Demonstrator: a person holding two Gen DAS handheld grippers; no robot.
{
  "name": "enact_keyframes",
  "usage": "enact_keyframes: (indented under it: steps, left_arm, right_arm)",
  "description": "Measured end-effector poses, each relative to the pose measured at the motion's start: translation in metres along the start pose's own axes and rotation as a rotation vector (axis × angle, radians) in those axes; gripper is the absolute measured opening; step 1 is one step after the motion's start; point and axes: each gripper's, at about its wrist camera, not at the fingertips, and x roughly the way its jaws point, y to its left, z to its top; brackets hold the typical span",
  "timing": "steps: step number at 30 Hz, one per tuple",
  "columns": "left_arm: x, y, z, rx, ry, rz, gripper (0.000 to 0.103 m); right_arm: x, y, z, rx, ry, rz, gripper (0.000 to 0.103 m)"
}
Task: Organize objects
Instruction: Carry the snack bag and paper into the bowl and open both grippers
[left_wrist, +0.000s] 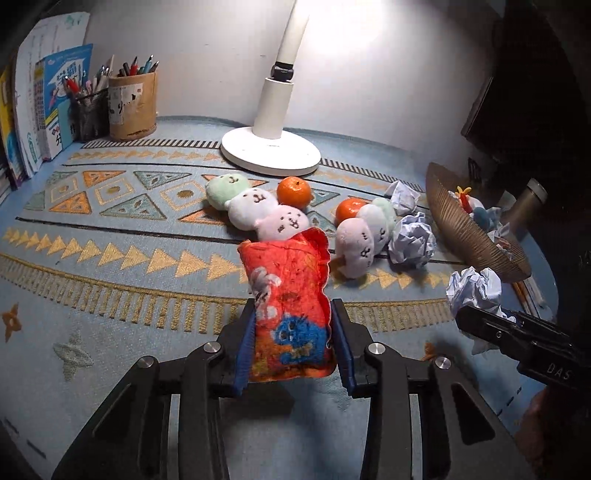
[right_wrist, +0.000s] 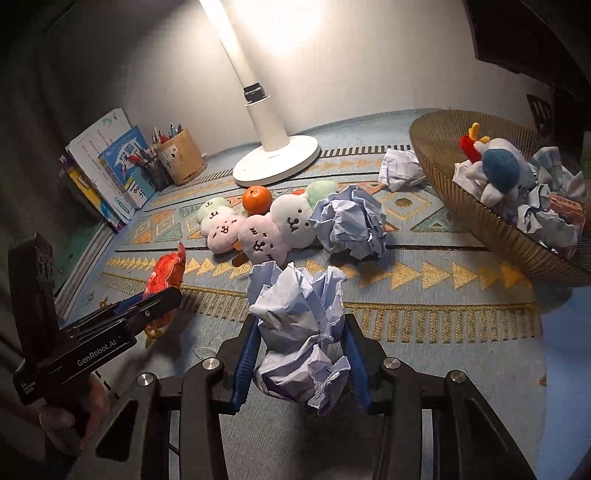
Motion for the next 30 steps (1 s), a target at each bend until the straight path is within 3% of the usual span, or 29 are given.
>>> enact_keyframes:
  steps: [8,16,18,21,27,30]
  left_arm:
    - [-0.002,-0.103,0.046,0.163,-0.069,-0.132,0.034]
    - [0.036,-0.202,0.082,0.313,-0.065,-0.215,0.034]
    - [0.049,-0.220,0.085,0.335,-0.046,-0.242,0.034]
    - [0.066,-0.241,0.082,0.358,-0.011,-0.293,0.034]
    - [0.088,-0.262,0.069,0.404,0.015,-0.304,0.034]
    - [0.093,-0.265,0.065,0.420,0.025,-0.296,0.042]
  right_arm:
    - [-0.073,-0.055,0.031,0.098,-0.156,-0.067,0.043]
    - [-0.130,-0.137,0.067,0.202,-0.303,-0.227,0.043]
    - [-0.132,-0.157,0.073,0.232,-0.302,-0.287,0.043]
    - [-0.125,-0.183,0.075,0.271,-0.259,-0.269,0.043]
    - [-0.109,-0.195,0.064,0.281,-0.219,-0.278,0.050]
    - [-0.102,-0.196,0.063,0.264,-0.210,-0.299,0.050]
